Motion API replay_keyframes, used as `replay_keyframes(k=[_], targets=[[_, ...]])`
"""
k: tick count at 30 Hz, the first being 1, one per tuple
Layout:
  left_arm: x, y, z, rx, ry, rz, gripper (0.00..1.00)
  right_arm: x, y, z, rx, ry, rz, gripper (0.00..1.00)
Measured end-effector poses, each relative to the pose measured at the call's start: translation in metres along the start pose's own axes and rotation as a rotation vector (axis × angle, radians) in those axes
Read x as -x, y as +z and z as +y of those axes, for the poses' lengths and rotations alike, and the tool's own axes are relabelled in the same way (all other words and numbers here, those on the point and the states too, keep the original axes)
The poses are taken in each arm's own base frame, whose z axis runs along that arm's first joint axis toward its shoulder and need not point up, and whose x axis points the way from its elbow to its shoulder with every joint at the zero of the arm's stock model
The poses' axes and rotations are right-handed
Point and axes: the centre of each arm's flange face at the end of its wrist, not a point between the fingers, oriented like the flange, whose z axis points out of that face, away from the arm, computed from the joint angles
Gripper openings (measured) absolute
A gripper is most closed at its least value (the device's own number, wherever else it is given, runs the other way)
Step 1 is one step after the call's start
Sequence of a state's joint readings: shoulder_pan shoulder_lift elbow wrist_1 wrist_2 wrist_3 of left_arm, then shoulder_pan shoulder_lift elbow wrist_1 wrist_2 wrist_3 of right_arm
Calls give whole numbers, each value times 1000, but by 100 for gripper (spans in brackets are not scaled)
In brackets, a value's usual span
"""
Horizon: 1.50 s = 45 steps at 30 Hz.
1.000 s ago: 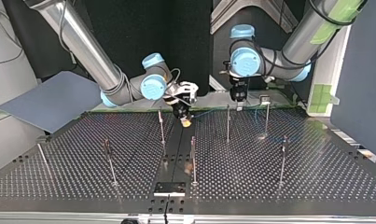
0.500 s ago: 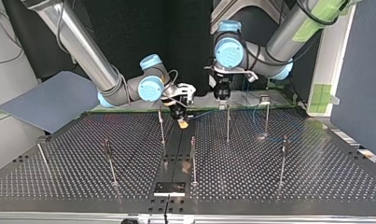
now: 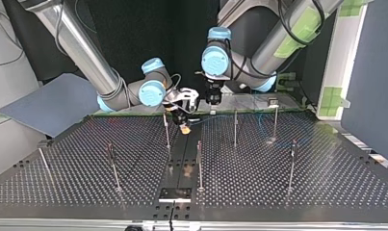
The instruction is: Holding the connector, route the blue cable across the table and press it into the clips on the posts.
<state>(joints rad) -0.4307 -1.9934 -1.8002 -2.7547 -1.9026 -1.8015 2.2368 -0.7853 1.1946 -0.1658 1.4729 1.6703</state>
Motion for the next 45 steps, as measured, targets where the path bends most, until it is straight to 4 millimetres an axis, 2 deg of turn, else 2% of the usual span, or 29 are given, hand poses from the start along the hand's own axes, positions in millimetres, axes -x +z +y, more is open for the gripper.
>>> replay_keyframes(k=[4,10,21,26,32,33,34,35,37,42,43,45], targets=[[7,15,1,33,-17,-37,100,0,0,1,1,0,0,0],[16,26,7,72,-33,-73,100,0,0,1,3,0,0,0],[-13,51,8,41,-49,-42,100,0,0,1,3,-1,1,0],[-8,61,6,52,-59,-64,100,0,0,1,3,0,1,0],[-4,62,5,73,-60,-72,100,0,0,1,2,1,0,0],[-4,62,5,78,-59,-72,89,0,0,1,1,1,0,0],[-4,61,5,84,-57,-72,68,0,0,1,1,0,0,0],[-5,61,5,88,-55,-71,68,0,0,1,1,0,0,0],[-5,60,5,97,-47,-72,36,0,0,1,1,-1,0,0],[-5,58,4,110,-36,-75,36,0,0,0,0,-3,0,0],[-5,58,4,111,-36,-75,0,-1,0,0,0,-3,0,0],[-5,58,4,113,-36,-75,0,-2,-1,0,0,-6,2,0]])
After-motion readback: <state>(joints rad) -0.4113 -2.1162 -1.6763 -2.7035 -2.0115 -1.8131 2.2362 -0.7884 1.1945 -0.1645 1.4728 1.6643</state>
